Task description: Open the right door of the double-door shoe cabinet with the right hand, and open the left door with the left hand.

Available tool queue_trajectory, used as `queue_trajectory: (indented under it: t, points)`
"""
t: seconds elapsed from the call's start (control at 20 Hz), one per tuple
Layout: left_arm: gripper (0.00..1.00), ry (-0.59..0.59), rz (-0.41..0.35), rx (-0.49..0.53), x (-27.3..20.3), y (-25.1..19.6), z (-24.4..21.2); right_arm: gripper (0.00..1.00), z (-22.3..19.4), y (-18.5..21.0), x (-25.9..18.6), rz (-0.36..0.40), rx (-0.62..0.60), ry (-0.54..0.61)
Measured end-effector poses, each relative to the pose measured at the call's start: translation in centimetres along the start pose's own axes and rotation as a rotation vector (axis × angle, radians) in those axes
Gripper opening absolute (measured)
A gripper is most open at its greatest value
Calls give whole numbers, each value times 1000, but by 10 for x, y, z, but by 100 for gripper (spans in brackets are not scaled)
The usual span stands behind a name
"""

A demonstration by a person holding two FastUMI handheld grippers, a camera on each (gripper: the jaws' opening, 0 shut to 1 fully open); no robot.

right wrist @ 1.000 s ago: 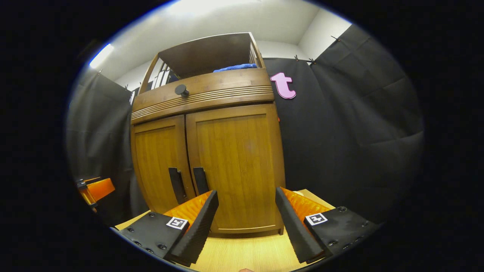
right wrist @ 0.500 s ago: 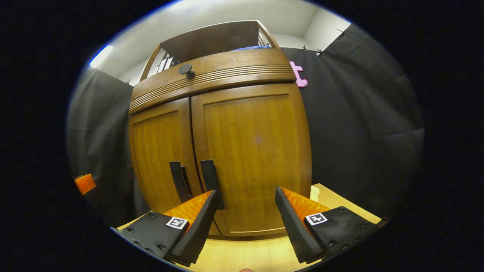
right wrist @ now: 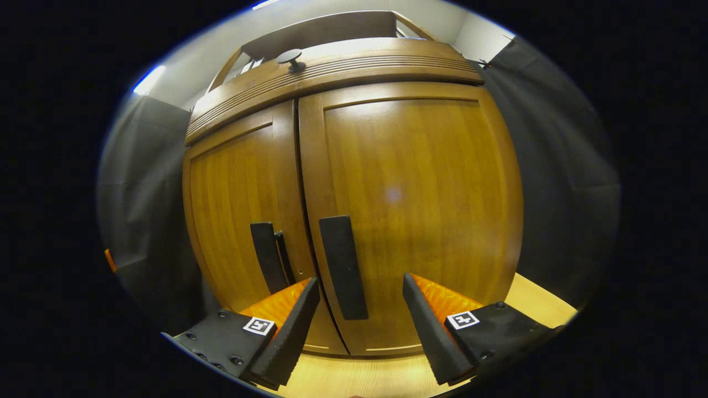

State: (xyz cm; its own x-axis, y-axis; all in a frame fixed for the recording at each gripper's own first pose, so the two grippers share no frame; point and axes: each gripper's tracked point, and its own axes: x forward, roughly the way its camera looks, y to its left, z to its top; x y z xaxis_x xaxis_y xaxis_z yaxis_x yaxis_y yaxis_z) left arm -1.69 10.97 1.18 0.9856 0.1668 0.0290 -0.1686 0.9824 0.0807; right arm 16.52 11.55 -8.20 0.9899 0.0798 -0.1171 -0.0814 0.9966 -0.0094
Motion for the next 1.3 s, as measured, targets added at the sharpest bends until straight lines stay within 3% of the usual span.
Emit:
queue_trajectory:
  t: [0.05,0.3,0.5,0.65,0.7,0.75,0.8,1.0,1.1,1.3]
  points:
    - [92,0,1,1,2,2,0,97,1,1,5,-7,-9,-3]
    - [95,16,-4,-9,8,9,-9,69,-5,10,24,-6,-29,9]
    - [92,20,2,-4,9,13,-11,46,-1,9,28,-13,-18,-1]
    - [94,24,4,1,8,11,-10,36,-5,7,30,-19,-22,10]
    - [97,23,4,-2,8,10,-9,47,-3,7,29,-20,-24,-1]
    - [94,23,2,-8,7,8,-8,40,-6,7,30,-18,-31,3]
    - [97,25,-1,-14,5,5,-9,46,-6,7,29,-20,-39,0]
    - [94,36,-3,-26,-4,-1,-9,31,-6,5,15,-12,-55,-4]
    - [94,35,0,-22,-8,-2,-7,39,-6,4,6,-8,-36,-5]
    - [97,13,4,-13,-17,-6,3,35,-7,2,-11,16,-42,-20]
